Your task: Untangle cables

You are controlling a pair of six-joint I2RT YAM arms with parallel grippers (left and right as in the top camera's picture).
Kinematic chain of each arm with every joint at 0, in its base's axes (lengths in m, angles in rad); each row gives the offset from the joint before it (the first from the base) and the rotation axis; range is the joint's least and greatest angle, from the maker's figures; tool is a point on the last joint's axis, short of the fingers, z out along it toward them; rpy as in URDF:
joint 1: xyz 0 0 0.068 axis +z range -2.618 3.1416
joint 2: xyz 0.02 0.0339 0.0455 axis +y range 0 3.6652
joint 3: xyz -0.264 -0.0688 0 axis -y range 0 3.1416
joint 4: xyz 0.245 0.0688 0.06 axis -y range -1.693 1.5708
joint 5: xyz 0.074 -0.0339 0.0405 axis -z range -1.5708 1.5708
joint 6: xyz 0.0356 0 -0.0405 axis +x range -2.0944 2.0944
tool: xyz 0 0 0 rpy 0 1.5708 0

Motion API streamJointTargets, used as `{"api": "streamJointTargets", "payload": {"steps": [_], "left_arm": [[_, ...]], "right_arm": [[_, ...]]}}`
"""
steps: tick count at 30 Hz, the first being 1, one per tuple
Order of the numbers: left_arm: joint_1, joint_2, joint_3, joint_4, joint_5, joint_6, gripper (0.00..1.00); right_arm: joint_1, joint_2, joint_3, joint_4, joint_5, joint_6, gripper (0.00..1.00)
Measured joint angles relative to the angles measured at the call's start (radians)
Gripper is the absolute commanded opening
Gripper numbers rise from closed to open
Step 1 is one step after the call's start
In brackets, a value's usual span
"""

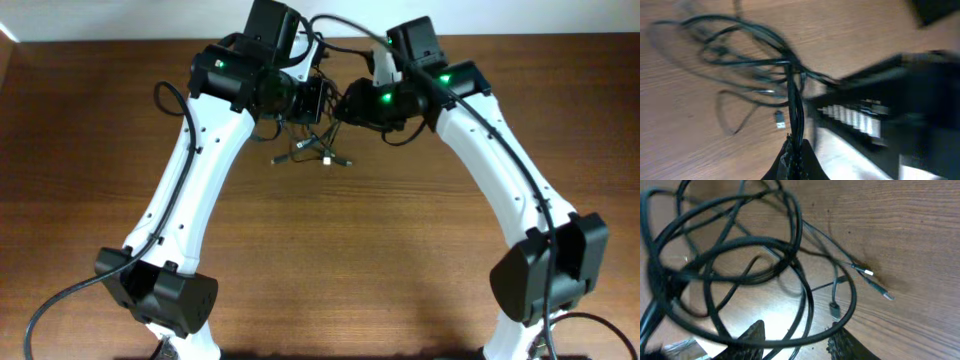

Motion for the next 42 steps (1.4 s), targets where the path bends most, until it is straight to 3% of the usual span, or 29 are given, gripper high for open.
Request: {"api": "streamJointTargets", "payload": {"steps": [3,5,7,11,14,18,24,27,29,32,33,35,38,42], "left_arm": [[0.009,0.000,-0.001,0.057,0.220,-0.015,0.00],[0.049,0.001,-0.001,0.124,0.402,-0.018,0.00],[0.091,0.001,-0.001,0.170,0.564,-0.018,0.00],[0.192,0.006,-0.002,0.220,0.819,-0.018,0.00],[0.261,0.017,-0.009,0.234,0.890,-0.017,0.00],[0.312,0.021,-0.020,0.111,0.657,-0.019,0.00],[0.382,0.021,-0.016,-0.088,-0.069,-0.018,0.00],[0.378,0.021,-0.015,-0.121,-0.162,-0.014,0.00],[0.370,0.021,-0.015,-0.115,-0.093,0.043,0.00],[0.340,0.021,-0.014,-0.100,0.262,0.248,0.00],[0.317,0.021,-0.014,-0.098,0.450,0.346,0.00],[0.273,0.021,-0.013,-0.086,0.640,0.448,0.00],[0.240,0.021,-0.013,-0.082,0.734,0.499,0.00],[0.178,0.021,-0.013,-0.069,0.770,0.509,0.00]], "right_arm": [[0.003,0.003,0.000,0.014,0.000,0.010,0.42],[0.003,0.003,0.000,0.016,0.000,0.023,0.29],[0.004,0.003,0.000,0.019,-0.002,0.031,0.06],[-0.006,0.003,0.006,0.025,-0.041,0.044,0.04],[-0.039,-0.003,0.029,-0.032,-0.087,0.038,0.04],[-0.096,-0.023,0.047,-0.175,-0.166,-0.058,0.04],[-0.254,-0.060,0.016,-0.319,-0.021,-0.211,0.04],[-0.255,-0.131,0.016,-0.336,0.005,-0.222,0.04],[-0.255,-0.149,0.016,-0.337,-0.008,-0.238,0.04],[-0.255,-0.149,0.016,-0.328,-0.053,-0.262,0.08],[-0.255,-0.149,0.016,-0.315,-0.081,-0.265,0.13],[-0.255,-0.149,0.016,-0.290,-0.137,-0.280,0.36],[-0.251,-0.149,0.016,-0.257,-0.213,-0.295,0.58],[-0.180,-0.149,0.016,-0.219,-0.221,-0.283,0.60]]}}
